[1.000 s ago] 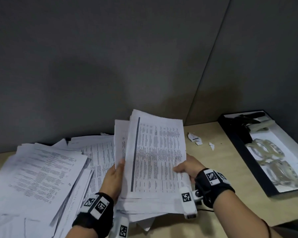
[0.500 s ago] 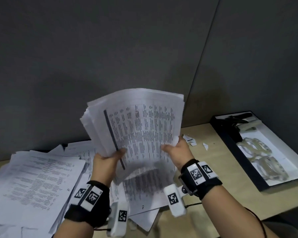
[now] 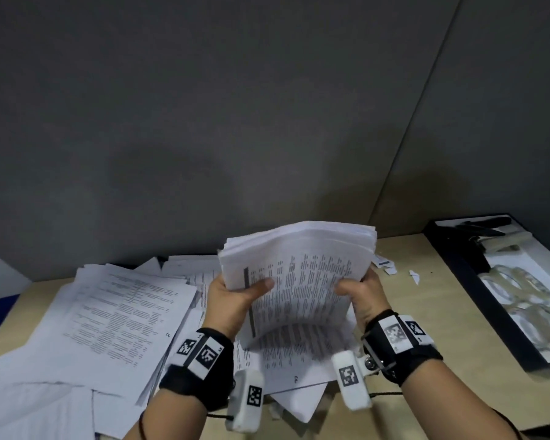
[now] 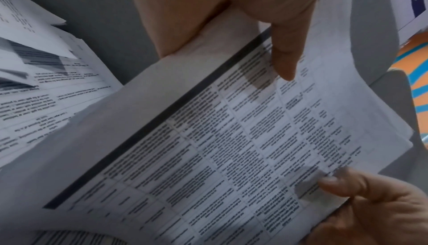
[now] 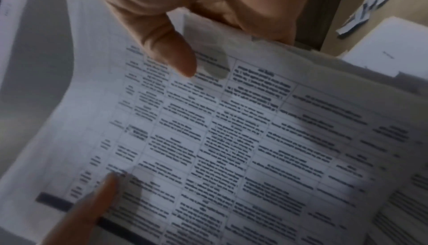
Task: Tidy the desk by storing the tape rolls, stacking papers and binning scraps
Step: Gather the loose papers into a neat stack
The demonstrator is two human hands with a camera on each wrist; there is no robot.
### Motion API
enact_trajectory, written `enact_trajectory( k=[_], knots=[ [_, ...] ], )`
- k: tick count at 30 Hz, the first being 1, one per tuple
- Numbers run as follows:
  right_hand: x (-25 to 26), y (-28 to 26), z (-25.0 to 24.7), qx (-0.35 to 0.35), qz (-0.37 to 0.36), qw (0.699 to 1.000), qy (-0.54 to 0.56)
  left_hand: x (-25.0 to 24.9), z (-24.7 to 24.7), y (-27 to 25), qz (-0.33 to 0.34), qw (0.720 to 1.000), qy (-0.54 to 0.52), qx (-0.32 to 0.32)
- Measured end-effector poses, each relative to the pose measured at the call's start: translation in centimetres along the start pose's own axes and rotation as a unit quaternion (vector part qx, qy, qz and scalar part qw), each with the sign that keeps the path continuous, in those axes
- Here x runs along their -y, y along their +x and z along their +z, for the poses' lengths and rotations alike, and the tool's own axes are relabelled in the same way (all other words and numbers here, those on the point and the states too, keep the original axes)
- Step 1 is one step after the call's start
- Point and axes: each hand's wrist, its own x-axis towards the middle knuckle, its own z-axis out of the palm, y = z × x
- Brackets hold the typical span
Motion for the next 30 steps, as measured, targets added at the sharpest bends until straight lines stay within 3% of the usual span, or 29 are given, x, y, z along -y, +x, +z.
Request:
enact_trajectory(
  k=[5, 10, 15, 18, 22, 30],
  knots=[
    [-2.2, 1.1, -0.4, -0.042, 0.053, 0.995, -0.07, 1.2, -0.6, 0.3, -0.01, 0.999, 0.032, 0.019],
    [-4.9, 0.9, -0.9, 0.015, 0.115, 0.972, -0.204, 4.4, -1.6, 0.3, -0.071, 0.979, 0.185, 0.047],
    [-4.9, 0.7, -1.1, -0.027, 0.097, 0.962, -0.252, 4.6, -1.3, -0.1, -0.022, 0.947, 0.32, 0.028],
    [-3.0, 0.4, -1.6, -0.061, 0.056, 0.968, -0.236, 3.6, 0.3, -0.1, -0.007, 0.956, 0.293, 0.022],
    [-0.3, -0.1, -4.2, -0.101, -0.013, 0.964, -0.246, 2.9, 3.8, 0.0, 0.016, 0.961, 0.267, 0.069],
    [0.9, -1.5, -12.7, -0.176, 0.015, 0.907, -0.382, 5.8, 13.6, -1.3, -0.003, 0.941, 0.274, 0.198]
  ],
)
